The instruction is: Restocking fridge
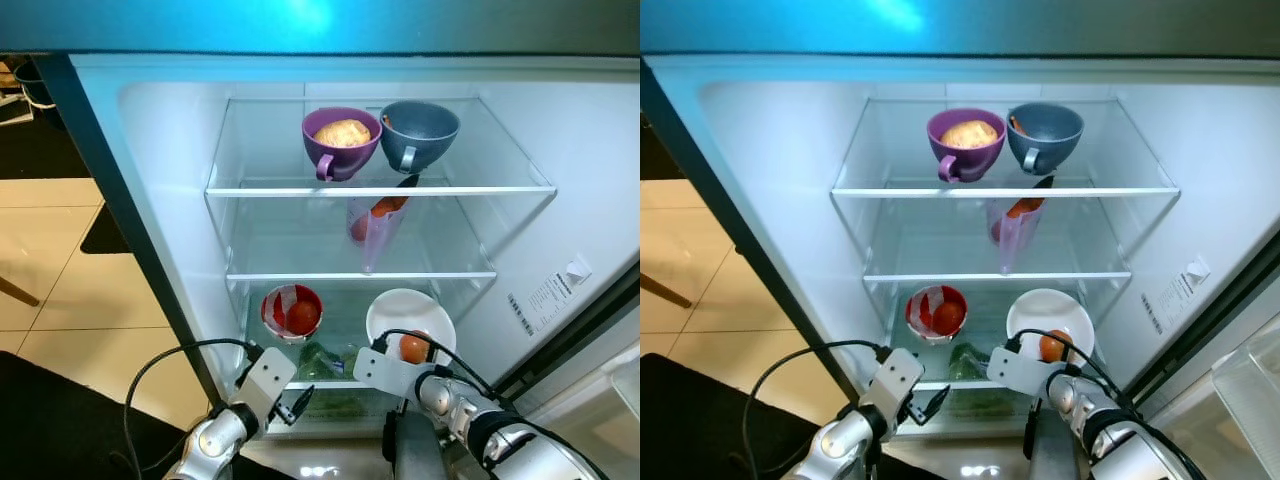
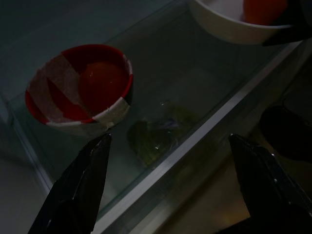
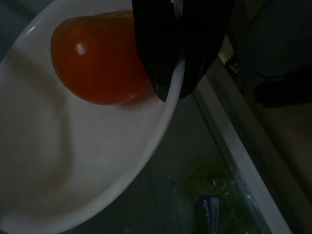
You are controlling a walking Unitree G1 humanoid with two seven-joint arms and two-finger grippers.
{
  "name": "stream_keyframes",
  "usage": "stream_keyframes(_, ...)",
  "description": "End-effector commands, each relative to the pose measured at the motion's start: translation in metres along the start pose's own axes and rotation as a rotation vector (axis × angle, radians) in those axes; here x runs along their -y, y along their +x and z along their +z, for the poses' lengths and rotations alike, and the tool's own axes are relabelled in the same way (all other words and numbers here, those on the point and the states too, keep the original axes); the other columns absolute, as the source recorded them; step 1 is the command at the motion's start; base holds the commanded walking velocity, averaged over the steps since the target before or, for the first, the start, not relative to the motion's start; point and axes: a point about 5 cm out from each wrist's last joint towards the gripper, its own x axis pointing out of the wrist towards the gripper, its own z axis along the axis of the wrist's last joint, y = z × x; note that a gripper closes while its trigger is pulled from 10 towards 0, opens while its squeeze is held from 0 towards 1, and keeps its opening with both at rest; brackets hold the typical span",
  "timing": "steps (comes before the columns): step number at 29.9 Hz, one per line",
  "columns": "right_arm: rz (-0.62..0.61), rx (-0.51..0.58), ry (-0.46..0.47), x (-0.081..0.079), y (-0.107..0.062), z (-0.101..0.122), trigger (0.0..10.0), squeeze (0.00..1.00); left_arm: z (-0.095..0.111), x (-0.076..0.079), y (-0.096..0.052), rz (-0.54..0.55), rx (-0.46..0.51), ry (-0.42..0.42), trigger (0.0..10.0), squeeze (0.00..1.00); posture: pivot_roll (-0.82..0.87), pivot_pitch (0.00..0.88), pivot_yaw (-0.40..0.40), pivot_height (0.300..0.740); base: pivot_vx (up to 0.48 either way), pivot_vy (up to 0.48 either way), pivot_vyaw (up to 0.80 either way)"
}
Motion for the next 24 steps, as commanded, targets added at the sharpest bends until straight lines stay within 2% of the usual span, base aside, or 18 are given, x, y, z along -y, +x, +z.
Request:
stream_keyframes(1,0.006,0.021,-0.024,0.001,0.001,0.006,10.0,0.00,-0.004,0.004,-0.004,-0.007,-0.007,0.007,10.0,0.00,0.13,0.185,-0.017,0.426,0.000,0.000,0.00)
stream_keyframes(11,0.019,0.048,-0.059,0.001,0.003,0.016,10.0,0.00,-0.005,0.005,-0.011,0.020,0.008,0.018,10.0,0.00,0.15,0.225,-0.015,0.426,0.000,0.000,0.00)
stream_keyframes(16,0.029,0.050,-0.109,0.000,0.003,0.018,10.0,0.00,-0.004,0.006,-0.012,0.033,0.021,0.022,10.0,0.00,0.16,0.240,-0.020,0.426,0.000,0.000,0.00)
stream_keyframes(21,0.024,0.040,-0.202,0.005,0.004,0.017,10.0,0.00,0.002,0.007,-0.012,0.042,0.049,0.031,10.0,0.00,0.17,0.259,-0.023,0.426,0.000,0.000,0.00)
stream_keyframes(24,0.021,0.037,-0.224,0.007,0.003,0.017,10.0,0.00,0.004,0.008,-0.012,0.041,0.059,0.036,10.0,0.00,0.18,0.266,-0.025,0.426,0.000,0.000,0.00)
